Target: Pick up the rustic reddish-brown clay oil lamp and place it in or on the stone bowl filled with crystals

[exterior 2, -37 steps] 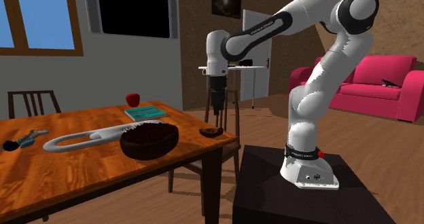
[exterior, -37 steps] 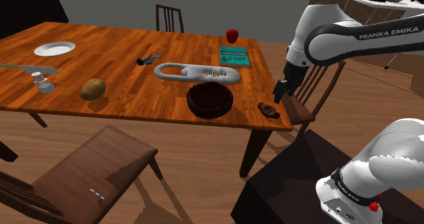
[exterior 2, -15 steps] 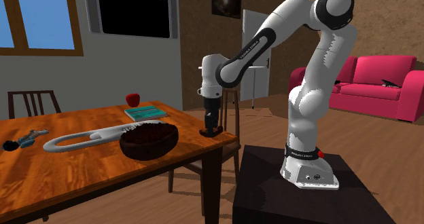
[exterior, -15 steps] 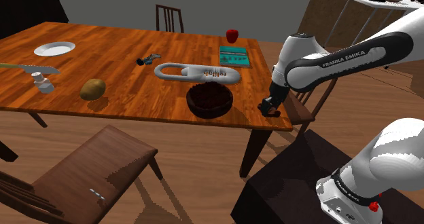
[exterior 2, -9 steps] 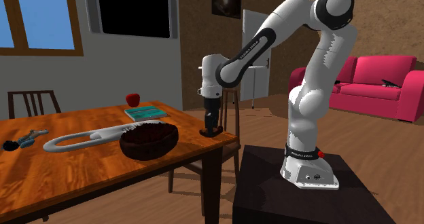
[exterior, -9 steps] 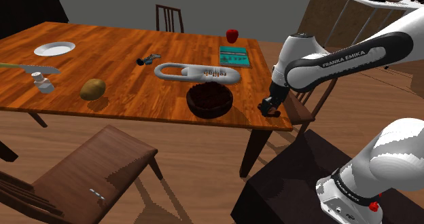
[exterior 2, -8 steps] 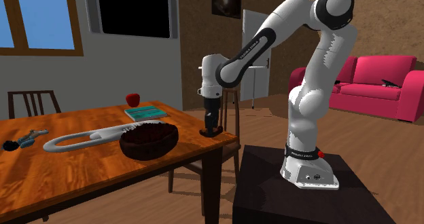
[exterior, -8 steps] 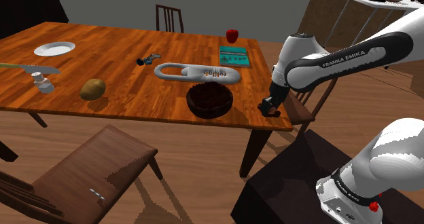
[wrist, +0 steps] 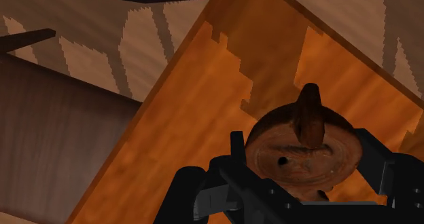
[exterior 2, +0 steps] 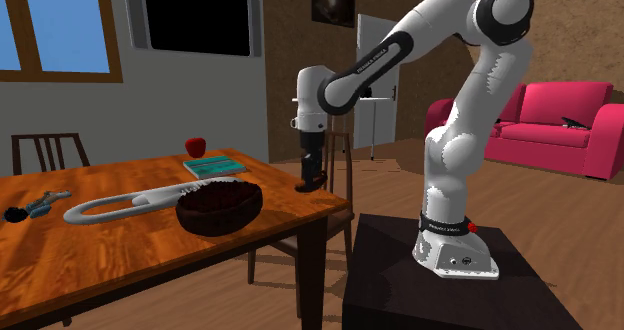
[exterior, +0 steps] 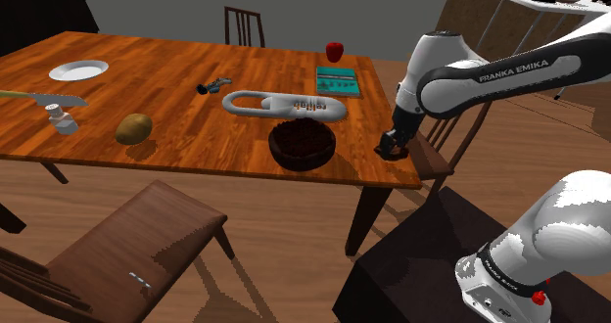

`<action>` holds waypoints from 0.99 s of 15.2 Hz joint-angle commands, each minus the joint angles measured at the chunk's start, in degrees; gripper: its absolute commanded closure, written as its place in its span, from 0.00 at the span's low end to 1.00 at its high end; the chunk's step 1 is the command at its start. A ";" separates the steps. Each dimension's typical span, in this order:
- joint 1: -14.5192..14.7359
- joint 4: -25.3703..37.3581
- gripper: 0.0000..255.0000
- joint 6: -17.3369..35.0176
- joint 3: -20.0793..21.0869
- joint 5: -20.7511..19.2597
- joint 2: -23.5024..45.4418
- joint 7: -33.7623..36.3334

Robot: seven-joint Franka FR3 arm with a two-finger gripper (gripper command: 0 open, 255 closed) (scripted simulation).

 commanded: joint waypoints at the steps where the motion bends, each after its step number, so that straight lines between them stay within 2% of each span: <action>1: 0.01 0.95 1.00 -1.95 0.01 -0.02 -0.96 0.07; 15: -0.07 8.39 1.00 -14.34 -0.09 -0.23 -5.92 0.32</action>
